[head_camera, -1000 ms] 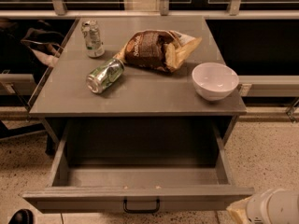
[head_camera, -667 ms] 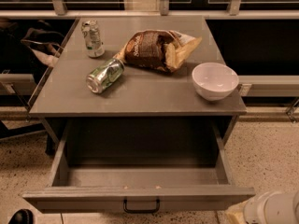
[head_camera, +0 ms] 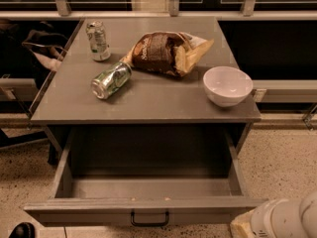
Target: Close top drawer
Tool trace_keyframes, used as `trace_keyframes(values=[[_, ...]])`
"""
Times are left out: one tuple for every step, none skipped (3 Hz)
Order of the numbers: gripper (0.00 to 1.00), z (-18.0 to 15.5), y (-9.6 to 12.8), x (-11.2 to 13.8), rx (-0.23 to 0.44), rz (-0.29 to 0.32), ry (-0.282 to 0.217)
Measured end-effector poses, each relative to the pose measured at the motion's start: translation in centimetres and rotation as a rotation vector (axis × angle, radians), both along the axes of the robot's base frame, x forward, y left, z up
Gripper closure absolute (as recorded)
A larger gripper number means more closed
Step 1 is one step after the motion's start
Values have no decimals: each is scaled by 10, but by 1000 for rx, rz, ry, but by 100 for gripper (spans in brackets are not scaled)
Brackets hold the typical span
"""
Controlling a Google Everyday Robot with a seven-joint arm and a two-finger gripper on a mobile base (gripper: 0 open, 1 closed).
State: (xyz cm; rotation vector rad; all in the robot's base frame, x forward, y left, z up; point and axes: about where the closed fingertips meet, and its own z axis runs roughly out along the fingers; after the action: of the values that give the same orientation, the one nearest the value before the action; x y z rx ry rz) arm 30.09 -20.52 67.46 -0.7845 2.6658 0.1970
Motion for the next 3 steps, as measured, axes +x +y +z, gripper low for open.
trace_keyframes(values=[[100, 7, 14, 24, -5, 48, -35], [100, 10, 27, 70, -16, 97, -68], [100, 9, 29, 75, -19, 98, -69]])
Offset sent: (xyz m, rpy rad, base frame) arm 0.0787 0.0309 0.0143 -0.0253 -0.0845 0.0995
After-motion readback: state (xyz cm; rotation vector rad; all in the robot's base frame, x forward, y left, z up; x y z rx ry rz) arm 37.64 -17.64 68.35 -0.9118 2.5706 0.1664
